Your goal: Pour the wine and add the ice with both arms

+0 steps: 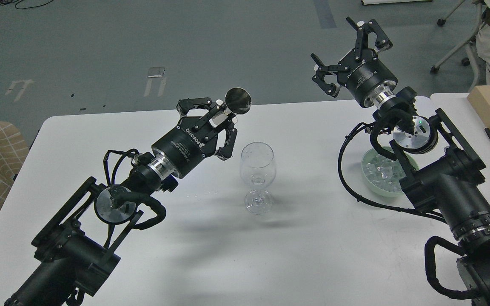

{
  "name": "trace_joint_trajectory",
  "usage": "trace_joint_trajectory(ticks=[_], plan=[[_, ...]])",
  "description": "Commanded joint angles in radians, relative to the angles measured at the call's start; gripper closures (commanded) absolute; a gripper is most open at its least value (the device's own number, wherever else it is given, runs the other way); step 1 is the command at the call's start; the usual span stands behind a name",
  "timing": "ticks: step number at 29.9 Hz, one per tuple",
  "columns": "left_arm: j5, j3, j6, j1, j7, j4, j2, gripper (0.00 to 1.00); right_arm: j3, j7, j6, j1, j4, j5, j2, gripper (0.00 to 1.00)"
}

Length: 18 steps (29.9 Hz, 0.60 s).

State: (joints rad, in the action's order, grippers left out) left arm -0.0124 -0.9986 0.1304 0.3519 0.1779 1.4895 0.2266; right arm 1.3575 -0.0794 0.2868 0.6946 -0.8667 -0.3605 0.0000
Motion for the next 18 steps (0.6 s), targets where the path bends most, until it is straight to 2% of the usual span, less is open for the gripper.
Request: trace_joint_trajectory(ticks=[1, 18], plan=[[0.000, 0.008, 0.000, 0.001, 0.000, 0.000, 0.002, 1.00, -0.001, 0.000, -0.006, -0.001, 0.000, 0.000, 0.000, 0.00], [-0.014, 0.029, 0.003, 0.002, -0.002, 0.002, 0.007, 1.00, -0.001, 0.000, -0.006, 0.000, 0.000, 0.000, 0.000, 0.00]])
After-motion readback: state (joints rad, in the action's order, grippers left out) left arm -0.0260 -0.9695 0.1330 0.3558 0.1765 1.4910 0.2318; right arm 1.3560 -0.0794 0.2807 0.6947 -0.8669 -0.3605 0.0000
